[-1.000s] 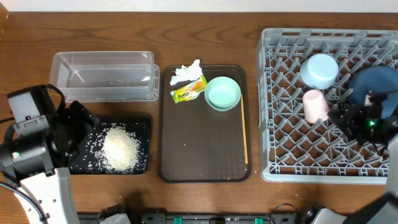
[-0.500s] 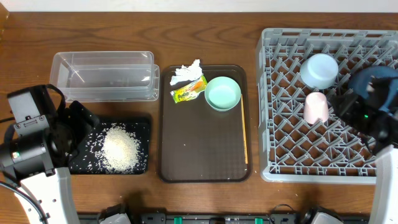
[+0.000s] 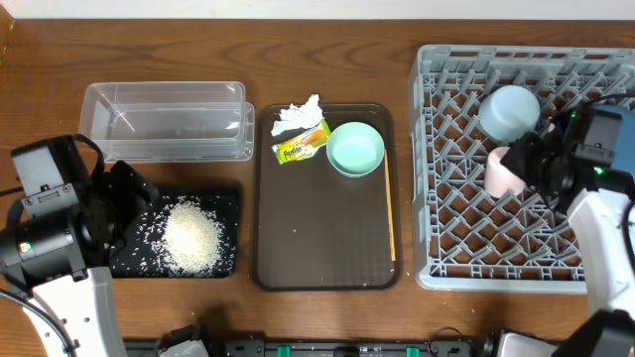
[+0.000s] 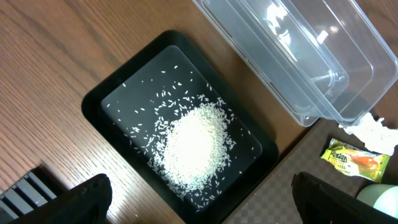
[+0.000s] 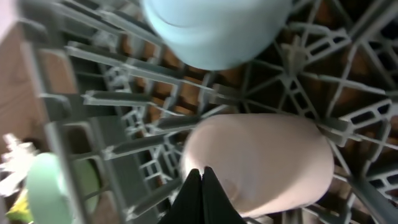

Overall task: Sort waste into correct bins and load items into the dishwasher rack
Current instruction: 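Lower the pink cup upside down into the rack and release, then reach the right gripper to the mint-green bowl and grasp its rim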

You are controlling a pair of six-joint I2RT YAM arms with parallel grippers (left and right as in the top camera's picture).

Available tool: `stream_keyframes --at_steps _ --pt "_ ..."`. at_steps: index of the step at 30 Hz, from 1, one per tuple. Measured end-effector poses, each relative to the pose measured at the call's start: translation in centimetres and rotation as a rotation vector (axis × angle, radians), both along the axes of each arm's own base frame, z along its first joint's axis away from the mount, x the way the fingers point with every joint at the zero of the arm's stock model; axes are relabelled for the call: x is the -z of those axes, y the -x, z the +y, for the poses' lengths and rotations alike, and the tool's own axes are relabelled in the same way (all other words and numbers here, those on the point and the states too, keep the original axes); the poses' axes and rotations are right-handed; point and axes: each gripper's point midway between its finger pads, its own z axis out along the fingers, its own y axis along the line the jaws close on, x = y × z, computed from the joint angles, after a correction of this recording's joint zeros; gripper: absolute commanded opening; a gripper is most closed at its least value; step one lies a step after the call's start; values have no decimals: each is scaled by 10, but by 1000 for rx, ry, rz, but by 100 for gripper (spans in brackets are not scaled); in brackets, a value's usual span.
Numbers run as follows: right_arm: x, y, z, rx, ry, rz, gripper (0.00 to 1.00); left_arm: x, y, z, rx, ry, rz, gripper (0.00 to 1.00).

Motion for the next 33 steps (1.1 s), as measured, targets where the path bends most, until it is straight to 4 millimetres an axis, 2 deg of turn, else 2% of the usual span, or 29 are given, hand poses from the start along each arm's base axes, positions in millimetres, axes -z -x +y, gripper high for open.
stream_keyframes --at_steps 2,11,20,26,30,32,33 --pt "6 2 -3 14 10 24 1 0 0 0 0 0 0 95" --pt "7 10 -10 69 29 67 1 0 0 0 0 0 0 95" --pt "7 40 -19 131 81 169 1 0 0 0 0 0 0 95" --pt "-17 48 -19 143 97 113 1 0 0 0 0 0 0 95" --pt "-41 33 1 60 19 -15 4 0 0 0 0 0 0 95" --pt "-63 18 23 -39 -49 -136 14 0 0 0 0 0 0 95" --pt "-76 11 36 -101 -79 -200 29 0 0 0 0 0 0 95"
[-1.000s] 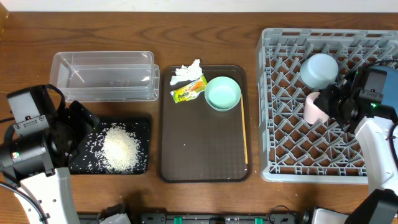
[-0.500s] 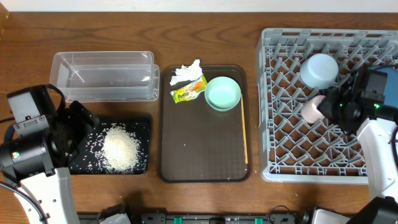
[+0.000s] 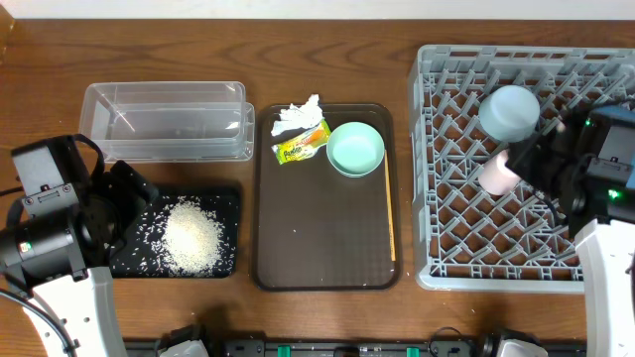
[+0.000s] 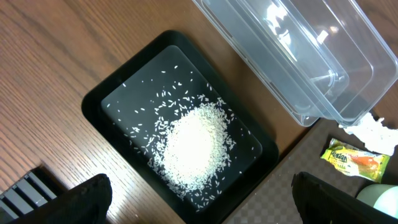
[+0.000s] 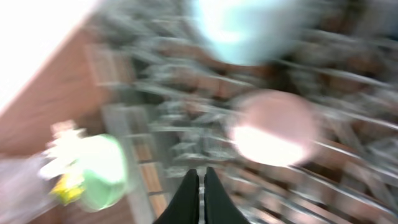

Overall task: Sort waste into correct bins and load items into the dishwasher rack
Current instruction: 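Reach the right gripper to the mint-green bowl and grasp its rim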

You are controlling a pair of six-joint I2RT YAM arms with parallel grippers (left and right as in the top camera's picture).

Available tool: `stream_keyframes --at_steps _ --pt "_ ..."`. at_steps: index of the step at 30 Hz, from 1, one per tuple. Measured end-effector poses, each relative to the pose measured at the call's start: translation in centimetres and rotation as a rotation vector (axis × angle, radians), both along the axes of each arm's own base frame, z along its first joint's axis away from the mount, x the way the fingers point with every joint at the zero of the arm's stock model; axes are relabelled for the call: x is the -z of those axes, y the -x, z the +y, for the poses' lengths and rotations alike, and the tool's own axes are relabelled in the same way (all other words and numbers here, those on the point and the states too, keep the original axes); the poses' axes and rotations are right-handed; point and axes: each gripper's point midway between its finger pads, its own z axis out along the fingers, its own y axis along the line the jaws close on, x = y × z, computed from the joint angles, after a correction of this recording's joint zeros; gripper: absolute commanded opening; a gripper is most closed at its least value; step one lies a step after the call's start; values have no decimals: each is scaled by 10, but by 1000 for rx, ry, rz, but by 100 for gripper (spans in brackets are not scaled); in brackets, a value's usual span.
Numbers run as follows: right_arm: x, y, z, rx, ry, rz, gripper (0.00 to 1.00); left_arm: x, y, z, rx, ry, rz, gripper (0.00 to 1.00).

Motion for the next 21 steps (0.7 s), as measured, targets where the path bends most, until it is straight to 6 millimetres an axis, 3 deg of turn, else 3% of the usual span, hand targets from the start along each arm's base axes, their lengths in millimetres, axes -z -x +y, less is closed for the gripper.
stream_keyframes --at_steps 2,4,9,13,18,21 --pt "-22 -11 25 -101 -37 -104 56 0 0 0 0 0 0 95" --pt "-38 -16 51 -192 -56 -175 65 0 0 0 0 0 0 95" --pt "-40 -3 136 -433 -2 -143 71 0 0 0 0 0 0 95" --pt "-33 2 190 -581 140 -29 73 0 0 0 0 0 0 95" --pt "-24 -16 242 -695 342 97 74 0 0 0 0 0 0 95" --pt "-7 -33 268 -736 433 131 77 0 0 0 0 0 0 95"
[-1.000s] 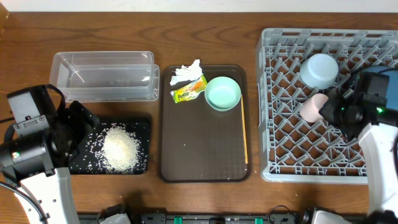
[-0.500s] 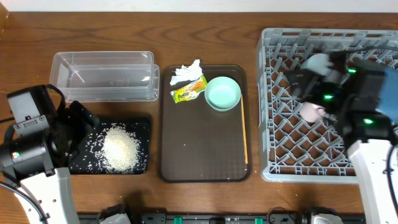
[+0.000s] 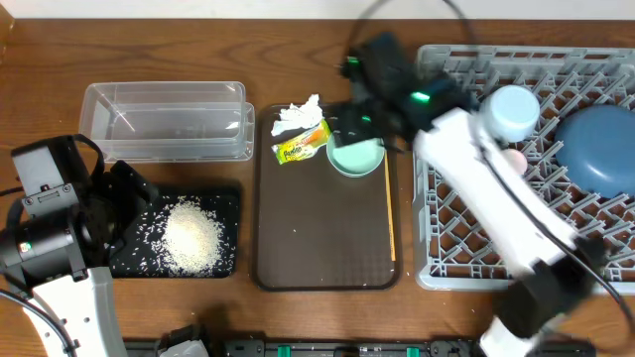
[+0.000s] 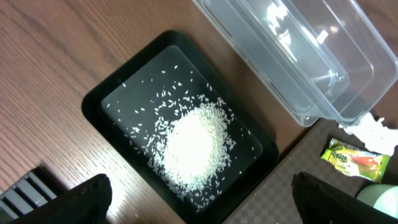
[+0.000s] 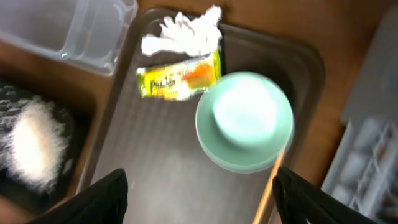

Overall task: Sort waste into correct bins and load items into the dishwasher rack
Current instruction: 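Reach the right gripper to the mint-green bowl and grasp its rim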

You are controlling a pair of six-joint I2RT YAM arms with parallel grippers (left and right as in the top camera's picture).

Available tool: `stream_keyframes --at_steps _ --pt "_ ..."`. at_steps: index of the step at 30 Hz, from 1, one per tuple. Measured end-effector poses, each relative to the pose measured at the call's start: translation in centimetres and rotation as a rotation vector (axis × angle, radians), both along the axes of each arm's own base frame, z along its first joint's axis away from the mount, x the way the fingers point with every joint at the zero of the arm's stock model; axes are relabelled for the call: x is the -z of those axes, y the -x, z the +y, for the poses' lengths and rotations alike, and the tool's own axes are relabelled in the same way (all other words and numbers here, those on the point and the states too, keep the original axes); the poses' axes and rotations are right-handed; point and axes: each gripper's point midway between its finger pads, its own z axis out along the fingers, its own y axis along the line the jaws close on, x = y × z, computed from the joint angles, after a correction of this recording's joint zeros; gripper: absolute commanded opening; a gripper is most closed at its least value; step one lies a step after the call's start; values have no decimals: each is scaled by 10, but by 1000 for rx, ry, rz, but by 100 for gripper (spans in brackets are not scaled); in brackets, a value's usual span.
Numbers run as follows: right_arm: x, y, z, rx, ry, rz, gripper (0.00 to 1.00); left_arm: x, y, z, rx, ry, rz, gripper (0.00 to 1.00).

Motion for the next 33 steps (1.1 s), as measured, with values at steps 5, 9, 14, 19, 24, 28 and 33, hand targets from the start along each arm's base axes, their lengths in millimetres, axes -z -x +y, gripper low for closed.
stream_keyframes --at_steps 5,9,14,19,24,28,33 --pt "67 -13 28 -53 131 77 63 0 0 0 0 0 0 95" --pt "125 -12 25 -48 223 173 44 0 0 0 0 0 0 95" --pt "152 -11 24 -46 259 214 26 0 0 0 0 0 0 95" --pt "152 -11 25 -44 257 211 25 0 0 0 0 0 0 95" --pt "151 -7 38 -57 244 195 28 0 0 0 0 0 0 95" --pt "150 -2 51 -76 240 177 28 0 0 0 0 0 0 95" --pt "152 -1 52 -72 249 174 30 0 0 0 0 0 0 95"
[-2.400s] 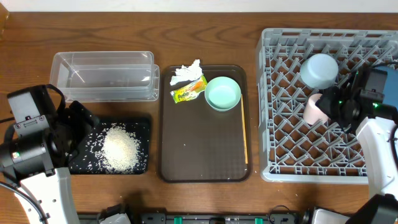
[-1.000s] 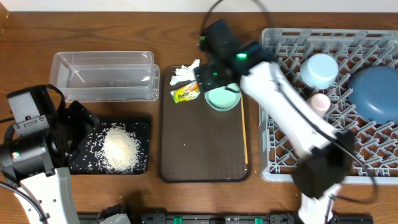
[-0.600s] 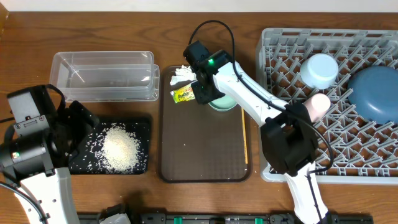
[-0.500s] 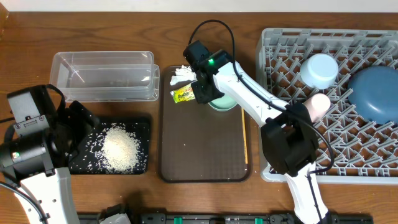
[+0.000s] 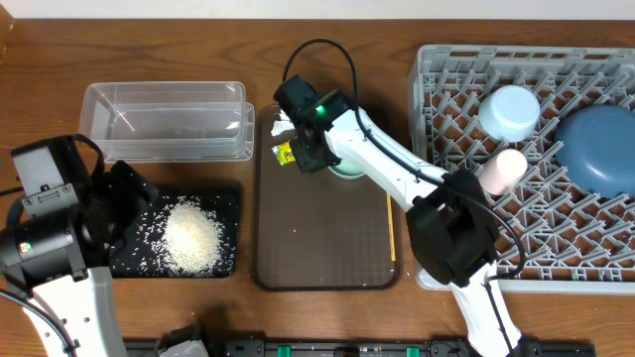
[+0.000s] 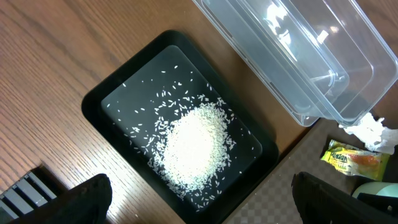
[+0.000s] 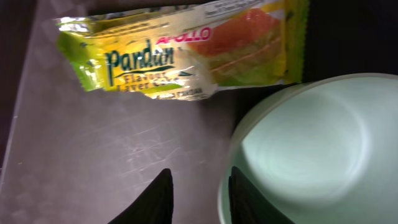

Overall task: Sort waste into correct bins and load items into the dishwasher rack
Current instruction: 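Reach the right gripper to the mint-green bowl and grasp its rim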

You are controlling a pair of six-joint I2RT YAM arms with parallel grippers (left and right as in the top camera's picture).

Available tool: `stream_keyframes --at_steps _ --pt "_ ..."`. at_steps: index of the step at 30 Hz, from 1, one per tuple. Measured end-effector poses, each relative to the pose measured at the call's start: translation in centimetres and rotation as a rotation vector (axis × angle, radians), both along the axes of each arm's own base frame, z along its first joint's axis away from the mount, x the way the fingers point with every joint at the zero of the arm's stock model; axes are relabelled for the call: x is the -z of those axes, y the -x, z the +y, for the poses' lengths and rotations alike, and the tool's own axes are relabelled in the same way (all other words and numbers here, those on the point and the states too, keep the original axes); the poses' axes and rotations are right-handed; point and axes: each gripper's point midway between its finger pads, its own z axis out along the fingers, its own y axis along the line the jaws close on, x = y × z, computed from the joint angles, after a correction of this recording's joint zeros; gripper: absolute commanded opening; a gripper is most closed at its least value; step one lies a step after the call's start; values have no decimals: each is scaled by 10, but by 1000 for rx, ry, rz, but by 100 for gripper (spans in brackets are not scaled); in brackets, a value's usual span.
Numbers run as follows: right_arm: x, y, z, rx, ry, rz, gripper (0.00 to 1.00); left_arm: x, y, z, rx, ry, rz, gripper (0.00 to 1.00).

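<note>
On the brown tray [image 5: 317,248] a pale green bowl [image 7: 311,155] lies mostly hidden under my right arm in the overhead view. My right gripper [image 7: 196,199] is down low at the bowl's left rim. Its jaws are open a little, one finger over the tray and the other at the rim. Just beyond lies a yellow snack wrapper [image 7: 186,50], with a crumpled white napkin [image 5: 285,121] behind it. A chopstick [image 5: 390,213] lies along the tray's right side. My left gripper [image 6: 202,199] hangs wide open above the black tray [image 6: 106,99] of spilled rice.
The grey dishwasher rack [image 5: 476,248] at the right holds a light blue cup [image 5: 511,109], a pink cup [image 5: 506,169] and a dark blue bowl [image 5: 595,139]. A clear plastic bin [image 5: 164,124] stands at the back left.
My right gripper was wide open, higher above the tray's far end. It now sits low at the green bowl's left rim with its jaws narrowed. The left arm has not moved.
My right gripper was shut at the pink cup inside the rack. Then it was clear of the cup, which stayed in the rack. Later it hung wide open over the brown tray, and now it is down at the green bowl. The left arm stayed put.
</note>
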Motion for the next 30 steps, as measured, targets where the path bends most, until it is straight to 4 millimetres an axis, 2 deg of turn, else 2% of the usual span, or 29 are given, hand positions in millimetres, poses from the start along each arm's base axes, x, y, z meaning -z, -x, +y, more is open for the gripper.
stream_keyframes --at_steps 3,19,26,30 --pt "2 -3 -3 10 18 -10 31 0 0 0 0 0 0 95" --pt "7 -6 -9 44 46 -23 24 0 0 0 0 0 0 95" --pt "14 -5 -10 55 55 -13 29 0 0 0 0 0 0 95" --pt "15 -5 -10 55 57 -10 28 0 0 0 0 0 0 95"
